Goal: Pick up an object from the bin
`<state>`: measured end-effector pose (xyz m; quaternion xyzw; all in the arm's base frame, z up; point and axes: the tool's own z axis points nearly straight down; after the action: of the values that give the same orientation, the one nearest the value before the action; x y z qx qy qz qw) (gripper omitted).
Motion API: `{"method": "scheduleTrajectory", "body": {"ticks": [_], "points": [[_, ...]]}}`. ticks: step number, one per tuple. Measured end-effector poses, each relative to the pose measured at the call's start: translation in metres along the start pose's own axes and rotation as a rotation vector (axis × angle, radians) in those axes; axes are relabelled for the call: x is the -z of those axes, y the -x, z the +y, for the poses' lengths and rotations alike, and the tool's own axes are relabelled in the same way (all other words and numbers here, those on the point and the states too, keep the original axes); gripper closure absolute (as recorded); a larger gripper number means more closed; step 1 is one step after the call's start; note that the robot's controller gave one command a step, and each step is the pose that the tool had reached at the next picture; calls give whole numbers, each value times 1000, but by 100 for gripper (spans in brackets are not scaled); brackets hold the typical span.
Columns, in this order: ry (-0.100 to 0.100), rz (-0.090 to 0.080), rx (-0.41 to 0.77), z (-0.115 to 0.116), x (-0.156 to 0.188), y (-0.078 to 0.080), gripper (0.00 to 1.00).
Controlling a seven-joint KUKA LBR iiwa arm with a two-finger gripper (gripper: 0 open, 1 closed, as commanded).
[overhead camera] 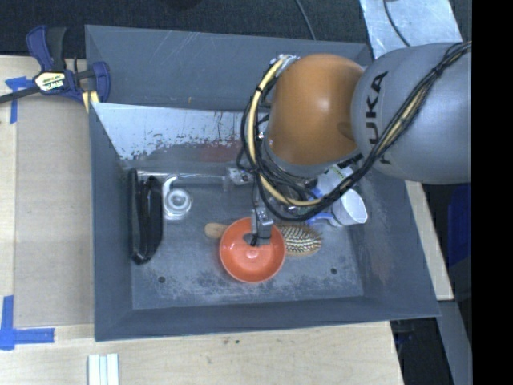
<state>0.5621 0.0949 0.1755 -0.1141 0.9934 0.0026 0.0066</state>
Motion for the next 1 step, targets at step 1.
{"method": "scheduleTrajectory", "body": {"ticks": [1], "points": [[0,-5,19,-2,-11,3,0]]}}
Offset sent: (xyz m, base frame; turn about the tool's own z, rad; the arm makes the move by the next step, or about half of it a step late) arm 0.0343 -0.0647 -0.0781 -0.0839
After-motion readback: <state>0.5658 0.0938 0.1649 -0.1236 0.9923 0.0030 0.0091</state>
